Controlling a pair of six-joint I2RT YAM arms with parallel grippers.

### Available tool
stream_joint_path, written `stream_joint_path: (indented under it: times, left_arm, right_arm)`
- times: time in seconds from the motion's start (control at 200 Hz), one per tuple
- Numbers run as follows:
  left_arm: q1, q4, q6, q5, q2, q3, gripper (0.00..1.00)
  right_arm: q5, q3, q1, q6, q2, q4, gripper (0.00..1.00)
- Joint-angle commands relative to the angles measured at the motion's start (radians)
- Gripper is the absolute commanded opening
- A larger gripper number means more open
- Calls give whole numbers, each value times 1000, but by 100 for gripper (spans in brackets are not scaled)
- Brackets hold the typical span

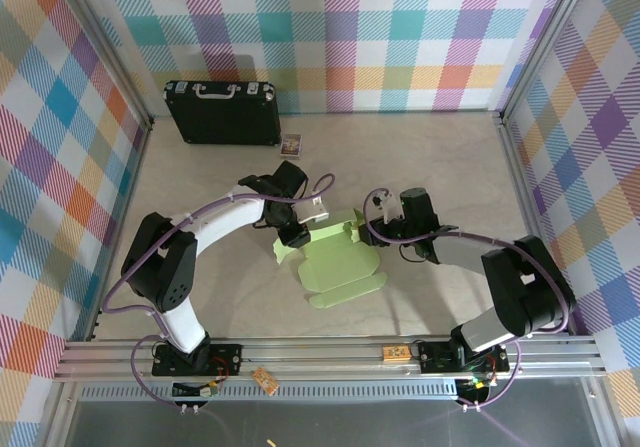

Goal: Fold the paper box

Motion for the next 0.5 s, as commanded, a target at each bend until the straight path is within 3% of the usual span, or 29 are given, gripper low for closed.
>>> stream_joint_path:
  times: [0.0, 0.255, 0.495]
  left_arm:
    - [-4, -36, 29, 10, 4, 7, 34]
    - [-5, -50, 27, 24, -2, 17, 35]
    - [-5, -61, 18, 20, 9, 26, 35]
  right_arm:
    - [53, -14, 40, -54, 15, 132, 40]
    - [150, -51, 78, -65, 61, 314, 36]
    - [246, -76, 79, -58, 46, 334, 35]
